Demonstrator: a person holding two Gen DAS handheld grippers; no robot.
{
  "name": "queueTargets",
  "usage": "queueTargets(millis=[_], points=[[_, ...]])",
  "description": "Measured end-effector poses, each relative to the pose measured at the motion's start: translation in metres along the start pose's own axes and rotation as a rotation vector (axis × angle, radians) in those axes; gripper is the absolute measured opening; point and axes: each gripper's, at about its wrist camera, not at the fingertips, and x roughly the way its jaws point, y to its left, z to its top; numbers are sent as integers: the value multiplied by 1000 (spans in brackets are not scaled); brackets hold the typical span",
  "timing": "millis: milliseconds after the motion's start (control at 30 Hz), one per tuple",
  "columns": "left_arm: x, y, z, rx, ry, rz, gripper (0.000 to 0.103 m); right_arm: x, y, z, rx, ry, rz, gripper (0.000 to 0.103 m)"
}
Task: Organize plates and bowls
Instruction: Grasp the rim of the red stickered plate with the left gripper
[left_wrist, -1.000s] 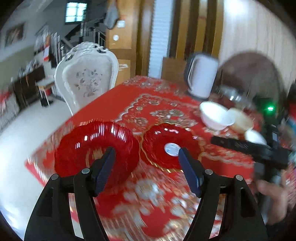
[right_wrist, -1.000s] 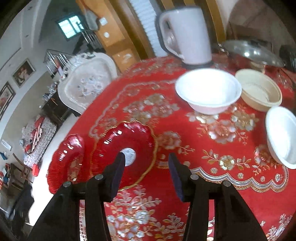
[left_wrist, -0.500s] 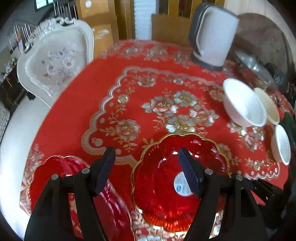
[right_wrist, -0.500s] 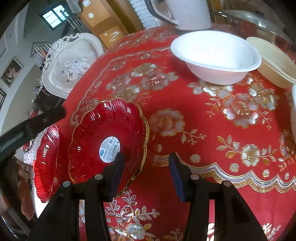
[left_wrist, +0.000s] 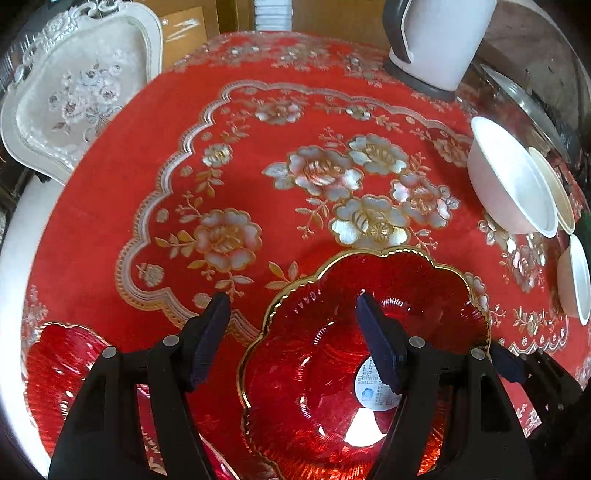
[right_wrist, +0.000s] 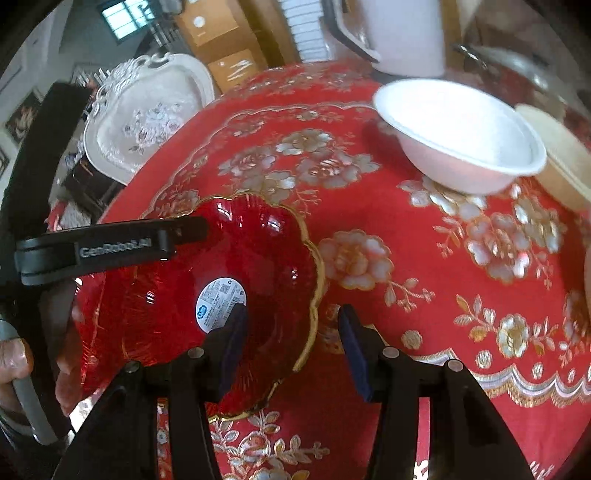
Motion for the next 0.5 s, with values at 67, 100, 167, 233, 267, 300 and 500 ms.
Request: queueTargets(millis=[67,100,167,233,267,300,500], points=[[4,0,0,-9,12,-2,65,1,2,1,-23,-12,-4,49],[5,0,-1,-3,10,24,60,2,2,1,-33,-18,-1,48],[4,-1,-3,7,-2,33,50,3,2,1,-47,-30,-1,31],[2,-3,-4,11,-5,48,48,5,0,3,-41,-40,10,22],[1,-3,-4,15,-9,54,47,5,-2,4,-36,-41,12,19],[0,-4,-4,17,-14,58,44,6,-2,5,-33,-39,12,18],[-6,-7,1,14,-33,45,35,2,-4,5,-21,-38,23,14]])
